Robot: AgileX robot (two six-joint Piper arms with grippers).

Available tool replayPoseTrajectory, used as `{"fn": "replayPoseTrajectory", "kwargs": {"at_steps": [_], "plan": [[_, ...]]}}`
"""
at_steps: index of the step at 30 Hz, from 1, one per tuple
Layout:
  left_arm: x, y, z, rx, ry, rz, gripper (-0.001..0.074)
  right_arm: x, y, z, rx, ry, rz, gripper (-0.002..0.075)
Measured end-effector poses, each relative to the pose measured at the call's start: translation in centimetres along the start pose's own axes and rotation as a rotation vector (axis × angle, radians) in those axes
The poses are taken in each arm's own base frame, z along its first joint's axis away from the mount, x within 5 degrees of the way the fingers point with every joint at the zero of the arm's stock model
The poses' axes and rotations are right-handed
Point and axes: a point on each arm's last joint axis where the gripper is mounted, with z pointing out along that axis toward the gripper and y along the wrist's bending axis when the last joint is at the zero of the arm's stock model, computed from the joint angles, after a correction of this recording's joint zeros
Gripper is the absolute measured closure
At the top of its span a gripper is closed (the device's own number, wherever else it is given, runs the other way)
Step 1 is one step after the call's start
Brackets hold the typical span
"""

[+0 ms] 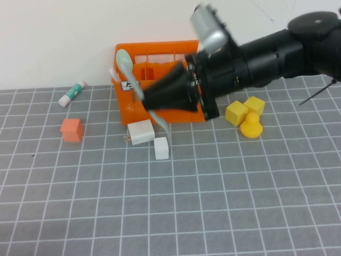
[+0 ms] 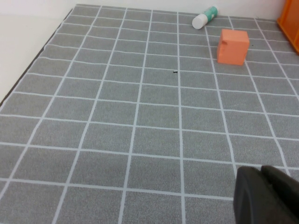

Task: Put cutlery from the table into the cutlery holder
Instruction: Place the fork on the box

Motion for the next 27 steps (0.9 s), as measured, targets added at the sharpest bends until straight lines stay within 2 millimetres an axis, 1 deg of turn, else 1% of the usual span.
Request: {"fn": "replayPoseTrajectory", "kwargs": {"at_steps": [2,4,7,12,17,21,27], "plan": [[0.0,0.0,0.0,0.000,0.000,0.000,0.0736,-0.7,0.0,-0.2,0.020,-0.090,-0.074,0.0587],[0.0,0.0,0.0,0.000,0.000,0.000,0.0736,-1.2,-0.3,-0.3,0.074,-0.139,-0.131,0.0587],[0.0,0.0,0.0,0.000,0.000,0.000,0.0736,-1.6,-1.5,-0.5,0.215,-0.181,-0.199,0.0587],[0.0,0.0,0.0,0.000,0.000,0.000,0.0736,-1.7,-3.7,-1.3,0.481,-0.137,-0.271,0.0587],[0.0,0.0,0.0,0.000,0.000,0.000,0.0736,-1.6,-5.5,-2.4,0.703,-0.073,-0.253,0.0587],[0.0,0.0,0.0,0.000,0.000,0.000,0.0736,-1.3,-6.2,-2.7,0.768,-0.051,-0.238,0.0587],[0.0,0.0,0.0,0.000,0.000,0.000,0.0736,-0.6,-8.0,-1.7,0.735,-0.070,-0.245,0.0587]]}}
